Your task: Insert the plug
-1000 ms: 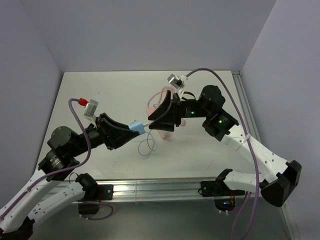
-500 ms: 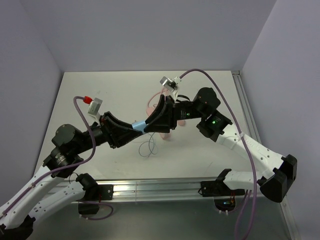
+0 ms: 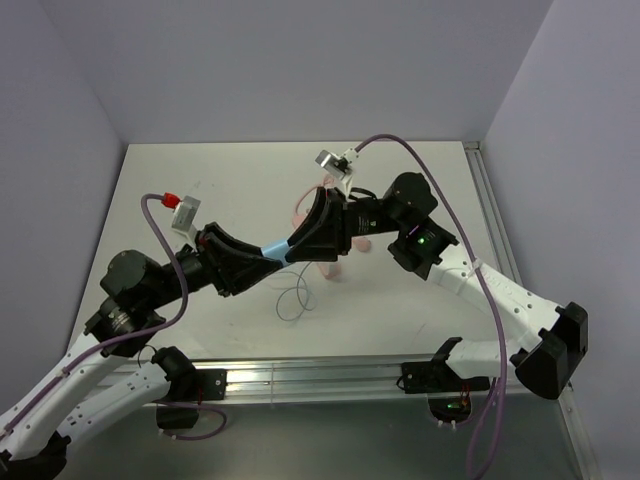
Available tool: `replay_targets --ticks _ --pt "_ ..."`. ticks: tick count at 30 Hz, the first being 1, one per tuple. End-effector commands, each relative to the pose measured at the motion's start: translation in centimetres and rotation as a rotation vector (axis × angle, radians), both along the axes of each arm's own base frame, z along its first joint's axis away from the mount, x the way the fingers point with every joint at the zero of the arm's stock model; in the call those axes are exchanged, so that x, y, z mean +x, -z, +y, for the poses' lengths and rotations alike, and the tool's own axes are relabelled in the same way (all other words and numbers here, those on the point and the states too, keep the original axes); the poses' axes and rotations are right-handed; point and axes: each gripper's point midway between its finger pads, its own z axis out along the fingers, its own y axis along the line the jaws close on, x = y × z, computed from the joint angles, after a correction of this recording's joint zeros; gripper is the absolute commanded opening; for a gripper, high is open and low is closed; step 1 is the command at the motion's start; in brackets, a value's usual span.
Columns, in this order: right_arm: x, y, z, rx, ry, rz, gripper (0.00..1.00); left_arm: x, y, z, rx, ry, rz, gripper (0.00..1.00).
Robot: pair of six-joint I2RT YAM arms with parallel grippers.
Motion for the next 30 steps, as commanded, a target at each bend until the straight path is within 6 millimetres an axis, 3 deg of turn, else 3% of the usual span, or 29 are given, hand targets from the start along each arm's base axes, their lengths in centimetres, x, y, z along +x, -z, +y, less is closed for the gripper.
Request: replay_targets --ticks 1,2,4,5,6,8,9,11,12,13,14,16,18,19,23,25,30 --pt "-0.1 -0.4 0.6 -0.022 0.008 -0.045 0.00 3.1 0.7 1.2 0.043 -0.190 0.055 0.37" --pt "0.8 -0.9 0.9 -0.038 0.052 -0.048 0.00 3.7 1.4 1.7 0.064 -0.241 0.078 0.61" --pt "2.2 0.3 1.2 -0.104 0.118 -0.004 0.00 4.4 2.1 3.6 0.079 -0.347 0.107 0.83" --pt "3.1 0.4 1.3 -0.117 0.142 0.009 0.00 5.1 1.6 5.3 0.054 -0.441 0.110 0.99" --pt "4.3 1.1 1.4 -0.151 0.195 0.040 0.00 5.4 2.4 6.2 0.076 -0.492 0.133 0.99" --pt "6.2 1.7 1.6 -0.198 0.275 0.048 0.00 6.4 2.3 8.7 0.059 -0.633 0.158 1.00" --pt "7.0 3.0 1.4 -0.262 0.318 0.083 0.00 6.3 2.2 9.8 0.047 -0.674 0.166 0.99" --pt "9.4 3.5 1.6 -0.316 0.409 0.082 0.00 6.4 2.7 11.2 0.054 -0.737 0.191 0.99" --pt "10.0 4.8 1.2 -0.383 0.442 0.115 0.00 6.5 2.5 12.1 0.039 -0.775 0.195 1.00" --pt "11.6 4.4 1.1 -0.402 0.519 0.081 0.00 6.5 2.7 12.4 0.043 -0.788 0.199 0.99" --pt "12.6 5.8 1.4 -0.452 0.538 0.095 0.00 6.4 2.5 12.6 0.038 -0.791 0.194 0.99" --pt "14.3 6.7 0.9 -0.520 0.608 0.063 0.00 6.4 2.4 12.5 0.032 -0.787 0.187 1.00" --pt "16.2 9.2 0.5 -0.623 0.677 0.063 0.00 6.1 2.0 11.9 0.027 -0.750 0.163 1.00" --pt "18.7 10.4 0.1 -0.686 0.769 0.029 0.00 6.2 2.2 11.6 0.029 -0.740 0.161 1.00" --pt "23.2 14.9 -1.3 -0.917 0.922 -0.014 0.00 6.4 2.8 10.4 0.036 -0.703 0.163 0.99" --pt "24.8 17.3 -1.5 -1.030 0.951 -0.027 0.00 6.6 3.7 9.9 0.048 -0.688 0.169 0.99" --pt "26.9 20.6 -1.5 -1.157 0.966 -0.056 0.00 7.1 5.1 9.0 0.066 -0.670 0.177 1.00"
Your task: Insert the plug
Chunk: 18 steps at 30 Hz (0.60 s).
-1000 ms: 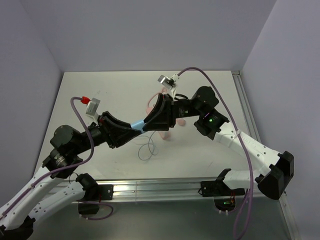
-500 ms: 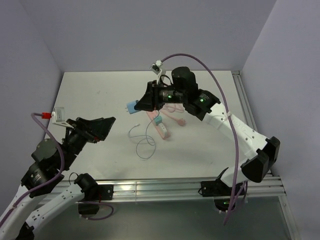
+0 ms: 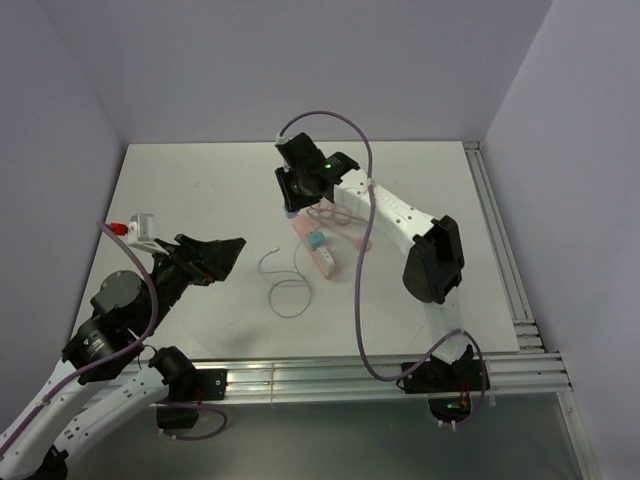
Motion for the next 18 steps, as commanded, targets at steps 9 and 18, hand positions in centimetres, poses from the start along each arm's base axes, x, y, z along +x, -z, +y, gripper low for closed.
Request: replay_targets --ticks 9,18 --pt "2.3 4.5 -3.9 -0.260 0.072 0.028 0.00 0.3 1.0 -0.5 0.009 0.010 -0.021 0.99" --pt "1.2 6.6 -4.0 -0.280 0.051 0.088 0.00 0.5 1.1 -0.5 0.030 0.007 -0.031 0.99"
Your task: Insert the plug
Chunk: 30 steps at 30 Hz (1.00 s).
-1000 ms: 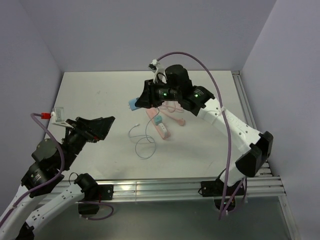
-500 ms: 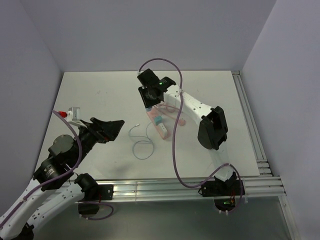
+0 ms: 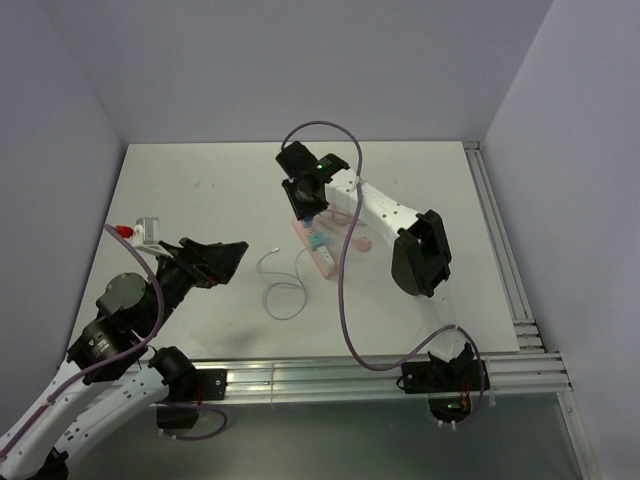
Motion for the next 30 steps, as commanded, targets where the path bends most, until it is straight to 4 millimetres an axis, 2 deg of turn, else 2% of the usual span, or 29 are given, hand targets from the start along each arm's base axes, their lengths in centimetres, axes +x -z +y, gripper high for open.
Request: replay_targets --ticks 1,17,30 --pt "0.2 0.6 -0.3 -0.017 0.000 0.007 0.00 0.3 -0.7 -0.1 0.005 -0.001 -0.039 0.99" --pt "-0.9 3.3 -0.2 -0.076 0.014 0.081 0.00 0.2 -0.5 -0.2 0.019 0.005 -0.033 0.99" --pt "-2.0 4.1 0.4 -0.088 0.008 0.108 0.00 0.0 -0.3 -0.1 0.011 0.005 -0.030 0.99"
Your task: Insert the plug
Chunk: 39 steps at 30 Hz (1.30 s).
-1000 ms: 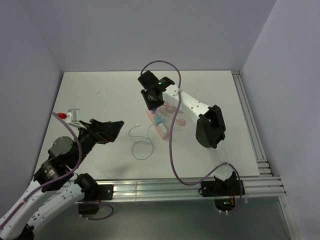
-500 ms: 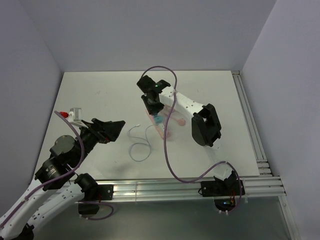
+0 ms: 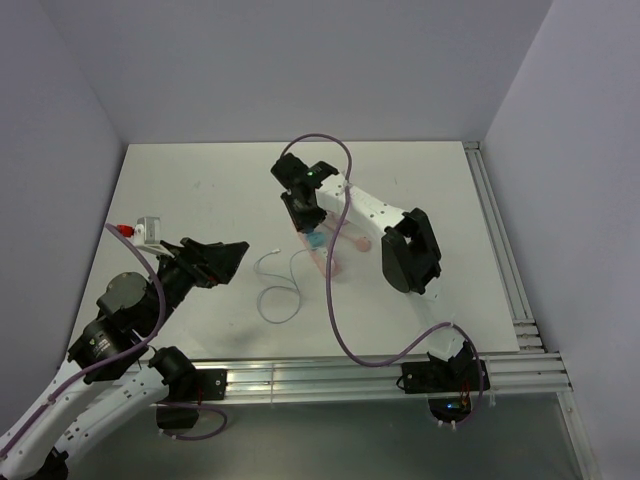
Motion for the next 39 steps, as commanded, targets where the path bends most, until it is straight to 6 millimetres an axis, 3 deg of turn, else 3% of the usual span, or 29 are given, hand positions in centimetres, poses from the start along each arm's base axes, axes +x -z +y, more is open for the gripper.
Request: replay_targets --ticks 1,8,17,29,37,39 --pt "-0.4 0.3 0.3 -0.020 0.007 0.013 0.00 0.0 -0.4 0.0 -0.004 0.003 -0.024 0.99" --pt "0.0 0.8 0.0 -0.037 0.028 -0.001 0.00 0.0 -0.3 0.0 -0.001 0.005 -0.022 0.99" --pt "-0.5 3.2 -1.1 -0.086 0.039 0.044 0.00 0.0 -0.1 0.1 0.007 0.000 -0.016 0.99" --pt "-1.3 9.7 -4.5 -0.133 0.085 0.133 0.00 0.0 -0.1 -0.1 0.008 0.011 -0.017 0.99" --pt "-3.8 14.5 -5.8 -0.229 0.083 0.212 0.00 0.0 0.1 -0.4 0.006 0.019 -0.016 0.99" --pt "-5.3 15.7 -5.9 -0.232 0.087 0.228 0.00 0.0 0.1 -0.6 0.002 0.025 -0.015 0.99"
